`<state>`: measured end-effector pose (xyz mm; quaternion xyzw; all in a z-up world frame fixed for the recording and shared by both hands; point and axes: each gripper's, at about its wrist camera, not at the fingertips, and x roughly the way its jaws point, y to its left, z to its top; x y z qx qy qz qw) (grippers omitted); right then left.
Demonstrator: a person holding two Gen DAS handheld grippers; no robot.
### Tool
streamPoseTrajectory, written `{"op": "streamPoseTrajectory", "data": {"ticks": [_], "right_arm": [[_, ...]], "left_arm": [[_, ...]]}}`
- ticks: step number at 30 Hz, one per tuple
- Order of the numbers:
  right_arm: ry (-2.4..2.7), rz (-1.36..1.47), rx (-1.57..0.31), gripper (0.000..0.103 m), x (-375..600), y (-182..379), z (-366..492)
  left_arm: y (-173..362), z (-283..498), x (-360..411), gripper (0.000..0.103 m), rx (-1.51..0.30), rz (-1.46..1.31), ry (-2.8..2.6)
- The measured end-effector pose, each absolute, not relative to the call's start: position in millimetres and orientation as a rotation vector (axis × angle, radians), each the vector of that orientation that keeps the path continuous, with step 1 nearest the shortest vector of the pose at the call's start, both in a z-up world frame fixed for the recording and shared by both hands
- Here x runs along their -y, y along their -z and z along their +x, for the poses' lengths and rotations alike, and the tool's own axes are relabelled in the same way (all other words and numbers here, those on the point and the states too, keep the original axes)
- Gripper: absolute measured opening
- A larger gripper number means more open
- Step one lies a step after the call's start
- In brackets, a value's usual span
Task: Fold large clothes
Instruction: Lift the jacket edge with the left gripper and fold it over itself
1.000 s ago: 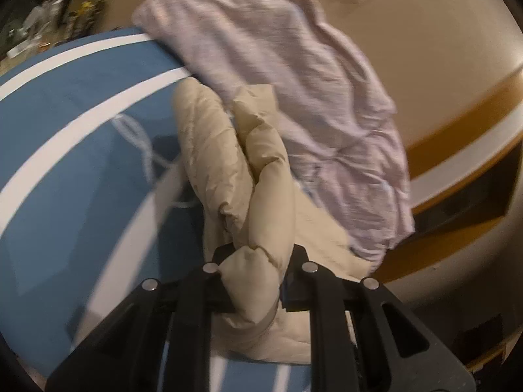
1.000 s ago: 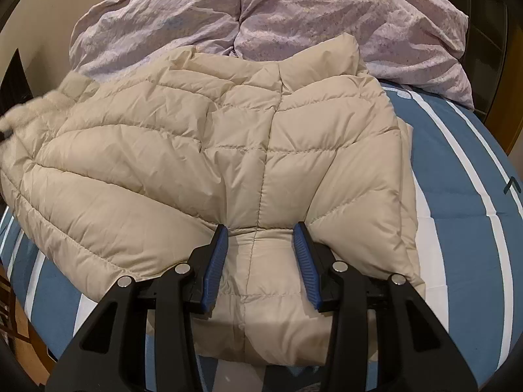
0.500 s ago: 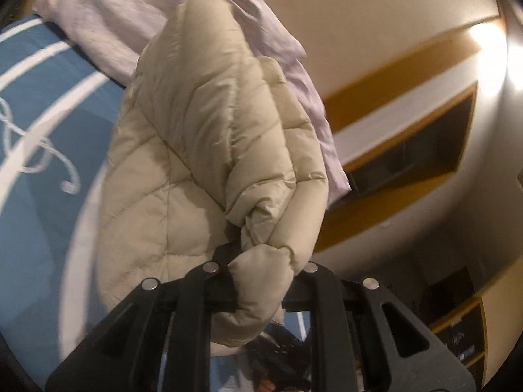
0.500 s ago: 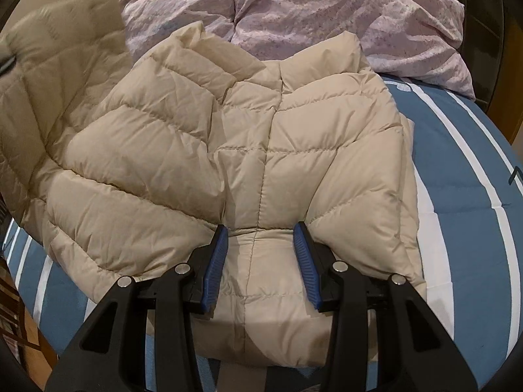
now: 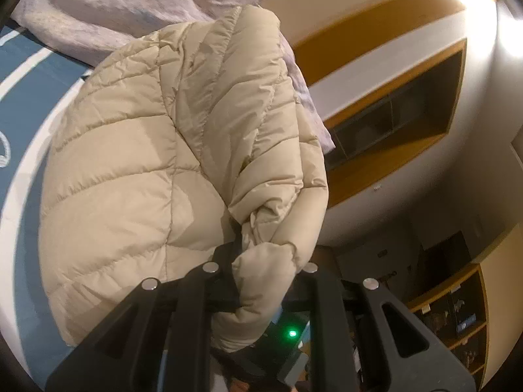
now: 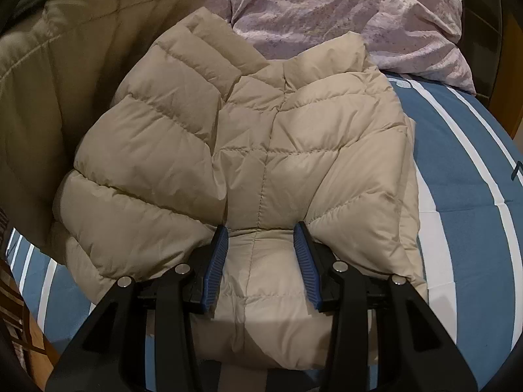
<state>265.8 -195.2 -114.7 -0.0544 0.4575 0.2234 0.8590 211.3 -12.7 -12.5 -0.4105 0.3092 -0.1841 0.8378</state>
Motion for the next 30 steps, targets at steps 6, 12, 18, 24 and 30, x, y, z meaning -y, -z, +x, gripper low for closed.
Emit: {"op": "streamPoseTrajectory", "data": {"ticks": [6, 12, 18, 24, 30], "right_arm": [[-0.471, -0.104, -0.956, 0.044, 196, 115, 265], [-0.478, -0.095, -0.953, 0.044, 196, 115, 264], [-0.487, -0.077, -0.944, 0.044, 198, 115, 263], [-0.503, -0.039, -0.948, 0.044, 201, 114, 264], [-0.517, -0.014, -0.947, 0.044, 204, 114, 266]], "left_arm": [[18, 223, 39, 0.016, -0.695, -0.83, 0.425], [21, 244, 49, 0.016, -0.717, -0.811, 0.433], [21, 253, 49, 0.016, -0.737, -0.79, 0.435], [27, 266, 60, 0.016, -0.769, -0.755, 0.429], [30, 268, 69, 0.016, -0.797, -0.745, 0.463]]}}
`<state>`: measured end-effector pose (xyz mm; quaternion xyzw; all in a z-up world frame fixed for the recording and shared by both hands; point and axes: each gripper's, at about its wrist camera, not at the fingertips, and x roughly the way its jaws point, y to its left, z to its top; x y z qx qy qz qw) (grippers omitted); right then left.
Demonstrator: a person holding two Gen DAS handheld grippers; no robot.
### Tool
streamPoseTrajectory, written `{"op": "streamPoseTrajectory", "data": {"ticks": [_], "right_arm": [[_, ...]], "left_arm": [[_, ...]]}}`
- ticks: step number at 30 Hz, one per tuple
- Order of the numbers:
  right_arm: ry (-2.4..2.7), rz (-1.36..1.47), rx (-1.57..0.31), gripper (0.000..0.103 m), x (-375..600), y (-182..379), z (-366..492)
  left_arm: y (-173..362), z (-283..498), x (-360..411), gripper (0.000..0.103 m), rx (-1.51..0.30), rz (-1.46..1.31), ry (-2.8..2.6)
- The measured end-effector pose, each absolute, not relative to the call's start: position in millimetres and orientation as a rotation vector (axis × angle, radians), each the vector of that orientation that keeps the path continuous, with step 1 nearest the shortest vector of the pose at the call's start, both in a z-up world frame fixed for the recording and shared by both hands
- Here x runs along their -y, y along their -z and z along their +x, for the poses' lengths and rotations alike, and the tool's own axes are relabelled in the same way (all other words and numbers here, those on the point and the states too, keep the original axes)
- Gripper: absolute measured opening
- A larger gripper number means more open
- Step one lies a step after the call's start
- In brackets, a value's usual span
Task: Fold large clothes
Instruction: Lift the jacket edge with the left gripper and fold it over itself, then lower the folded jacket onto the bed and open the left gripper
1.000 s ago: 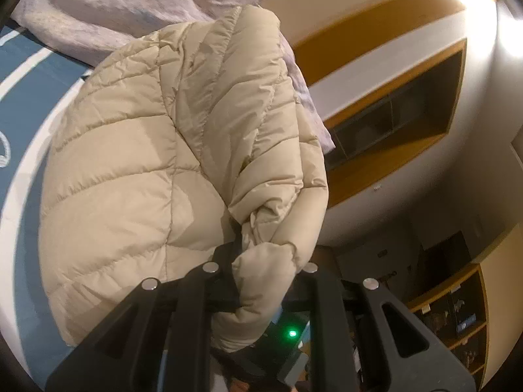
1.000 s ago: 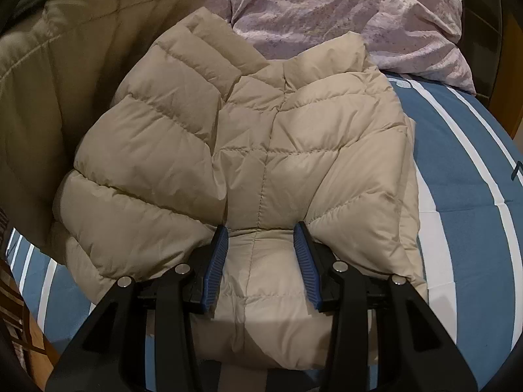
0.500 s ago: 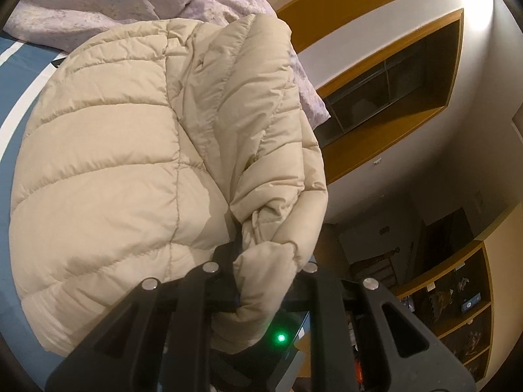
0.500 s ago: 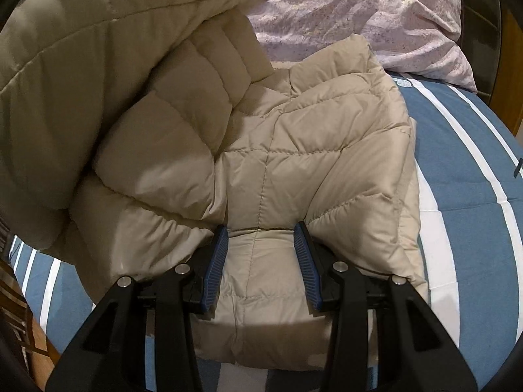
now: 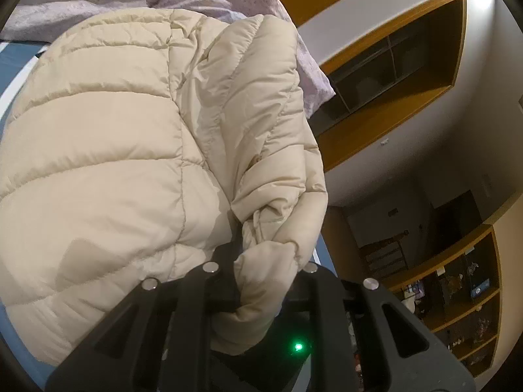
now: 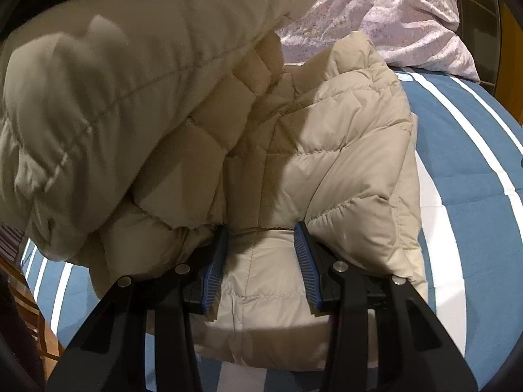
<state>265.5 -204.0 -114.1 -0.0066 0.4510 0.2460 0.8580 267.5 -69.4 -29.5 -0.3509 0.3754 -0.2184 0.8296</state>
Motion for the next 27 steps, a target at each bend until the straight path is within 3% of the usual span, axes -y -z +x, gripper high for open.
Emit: {"op": "streamPoseTrajectory", "data": {"ticks": [22, 27], "right_arm": [[-0.551, 0.143, -0.957, 0.044, 244, 105, 261], [-0.547, 0.189, -0.959, 0.044, 263, 102, 252]], "left_arm": [[70, 318, 72, 0.017, -0.957, -0.664, 0.422], [61, 313, 71, 0.023, -0.963, -0.63, 0.405]]}}
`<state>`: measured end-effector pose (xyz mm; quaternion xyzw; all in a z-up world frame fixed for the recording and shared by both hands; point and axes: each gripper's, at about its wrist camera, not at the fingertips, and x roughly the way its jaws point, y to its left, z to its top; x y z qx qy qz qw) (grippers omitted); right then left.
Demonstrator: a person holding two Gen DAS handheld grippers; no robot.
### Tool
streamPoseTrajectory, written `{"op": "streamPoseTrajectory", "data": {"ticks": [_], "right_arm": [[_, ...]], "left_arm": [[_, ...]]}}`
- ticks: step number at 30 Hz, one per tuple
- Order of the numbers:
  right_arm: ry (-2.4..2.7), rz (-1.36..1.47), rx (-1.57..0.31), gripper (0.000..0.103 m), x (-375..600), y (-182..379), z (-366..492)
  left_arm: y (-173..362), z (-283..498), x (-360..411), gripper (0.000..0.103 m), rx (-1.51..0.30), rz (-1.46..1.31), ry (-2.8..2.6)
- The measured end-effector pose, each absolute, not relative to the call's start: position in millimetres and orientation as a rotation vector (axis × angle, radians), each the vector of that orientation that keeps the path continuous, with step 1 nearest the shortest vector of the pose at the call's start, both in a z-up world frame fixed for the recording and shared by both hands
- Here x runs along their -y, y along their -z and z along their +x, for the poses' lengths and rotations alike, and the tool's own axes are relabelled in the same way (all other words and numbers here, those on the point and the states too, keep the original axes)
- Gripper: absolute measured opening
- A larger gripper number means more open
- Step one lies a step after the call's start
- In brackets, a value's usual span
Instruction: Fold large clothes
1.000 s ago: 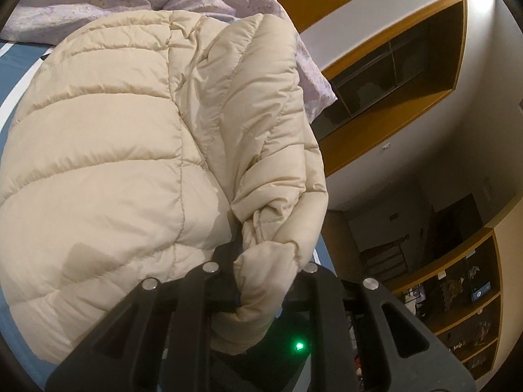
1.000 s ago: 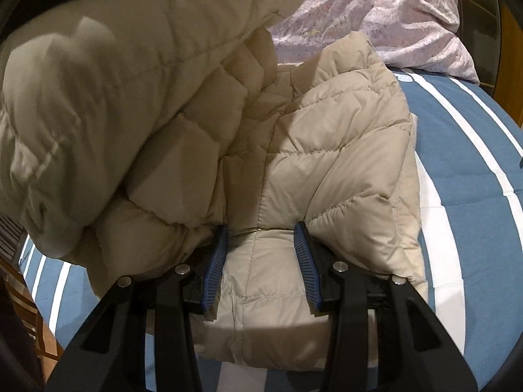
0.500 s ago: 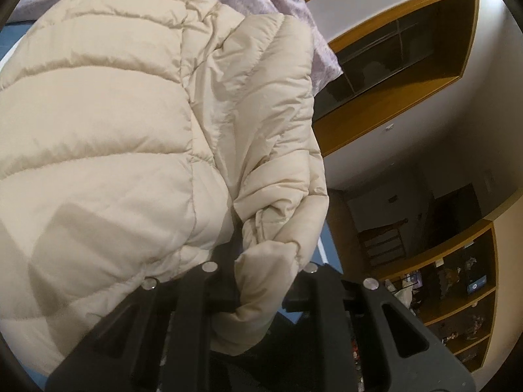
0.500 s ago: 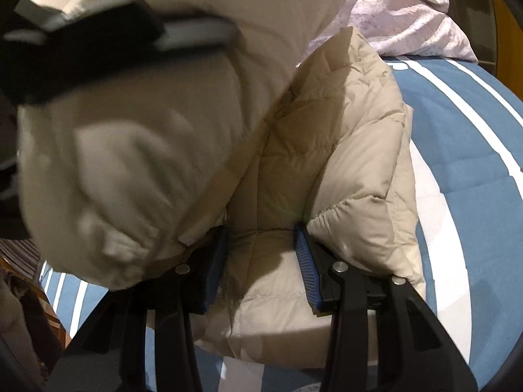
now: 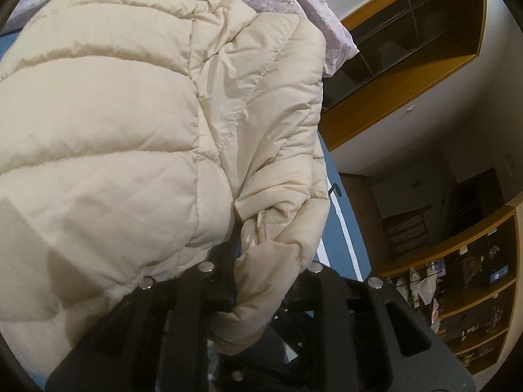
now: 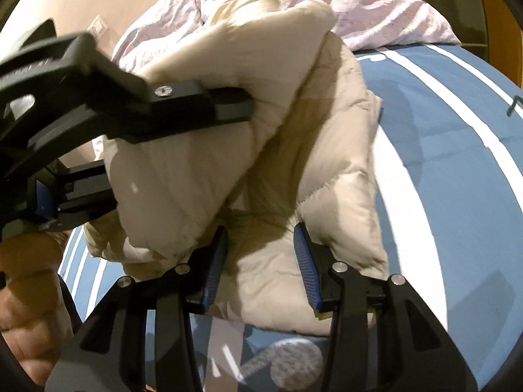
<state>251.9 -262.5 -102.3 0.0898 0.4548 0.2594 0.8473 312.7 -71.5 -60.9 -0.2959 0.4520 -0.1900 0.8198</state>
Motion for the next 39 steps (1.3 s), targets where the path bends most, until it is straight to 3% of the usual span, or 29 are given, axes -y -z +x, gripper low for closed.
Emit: {"op": "streamPoseTrajectory", "data": {"ticks": [5, 10, 29, 39], "right_arm": [[-0.531, 0.205, -0.955, 0.044, 272, 99, 244], [-0.519, 0.213, -0.954, 0.044, 278, 97, 245], [-0.498, 0.184, -0.951, 0.044, 283, 97, 250], [-0.494, 0.183, -0.95, 0.044, 282, 97, 251]], "left_arm": [[40, 296, 71, 0.042, -0.936, -0.554, 0.383], [12, 275, 68, 0.051, -0.887, -0.485, 0.332], [-54, 225, -2, 0.059, -0.729, -0.465, 0.157], [-47, 234, -8, 0.059, -0.759, -0.46, 0.106]]}}
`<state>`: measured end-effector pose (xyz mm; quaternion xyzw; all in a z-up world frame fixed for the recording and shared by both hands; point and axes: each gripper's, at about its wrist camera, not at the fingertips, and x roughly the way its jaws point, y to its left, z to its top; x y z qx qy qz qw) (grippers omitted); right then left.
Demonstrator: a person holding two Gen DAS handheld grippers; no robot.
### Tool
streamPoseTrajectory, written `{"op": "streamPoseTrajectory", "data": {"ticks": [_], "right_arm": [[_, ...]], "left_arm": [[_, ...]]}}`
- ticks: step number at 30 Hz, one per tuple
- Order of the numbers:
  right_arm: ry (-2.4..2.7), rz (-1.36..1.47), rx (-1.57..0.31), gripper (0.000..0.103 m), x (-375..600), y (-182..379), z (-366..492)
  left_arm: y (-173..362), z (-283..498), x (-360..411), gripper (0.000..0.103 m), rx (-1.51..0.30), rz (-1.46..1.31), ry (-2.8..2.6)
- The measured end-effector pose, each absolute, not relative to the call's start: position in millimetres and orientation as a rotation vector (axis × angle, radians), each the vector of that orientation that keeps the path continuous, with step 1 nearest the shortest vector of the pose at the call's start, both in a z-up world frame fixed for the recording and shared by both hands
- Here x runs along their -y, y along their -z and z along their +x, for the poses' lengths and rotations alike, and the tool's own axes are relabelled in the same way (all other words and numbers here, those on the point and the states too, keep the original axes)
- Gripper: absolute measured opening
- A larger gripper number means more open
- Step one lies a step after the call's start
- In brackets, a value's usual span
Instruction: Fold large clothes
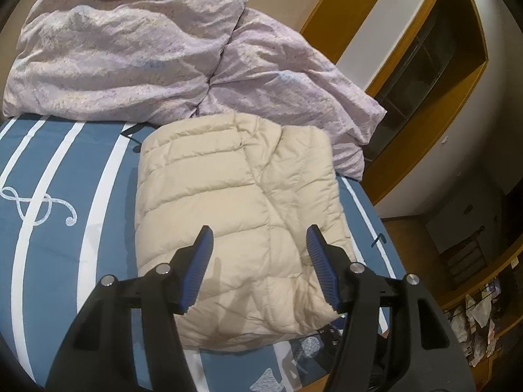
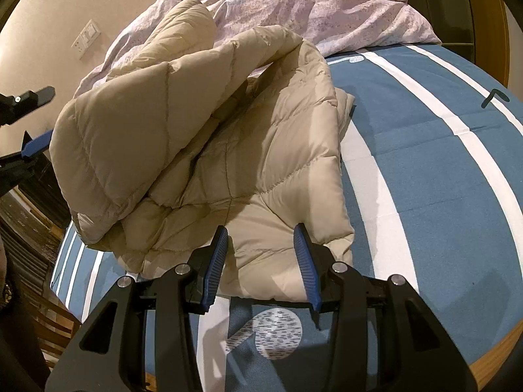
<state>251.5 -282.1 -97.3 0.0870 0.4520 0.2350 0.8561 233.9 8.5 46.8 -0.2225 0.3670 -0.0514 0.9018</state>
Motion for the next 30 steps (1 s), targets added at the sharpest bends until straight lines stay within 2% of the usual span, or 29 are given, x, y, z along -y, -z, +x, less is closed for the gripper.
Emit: {"op": "streamPoseTrajectory", "data": {"ticks": [10, 18, 30], "right_arm": [[-0.499, 0.185, -0.949, 0.044, 283, 96, 251], [-0.505, 0.195, -0.946, 0.044, 282, 99, 253], [-0.444, 0.173, -0.898, 0.044, 297, 88, 258]], "left_arm": [[-31, 247, -16, 0.059, -0.78, -0.431, 0.037], [13, 270, -28, 0.059, -0.862, -0.439, -0.047], [54, 274, 31, 0.06, -0.893, -0.333, 0.051]]}}
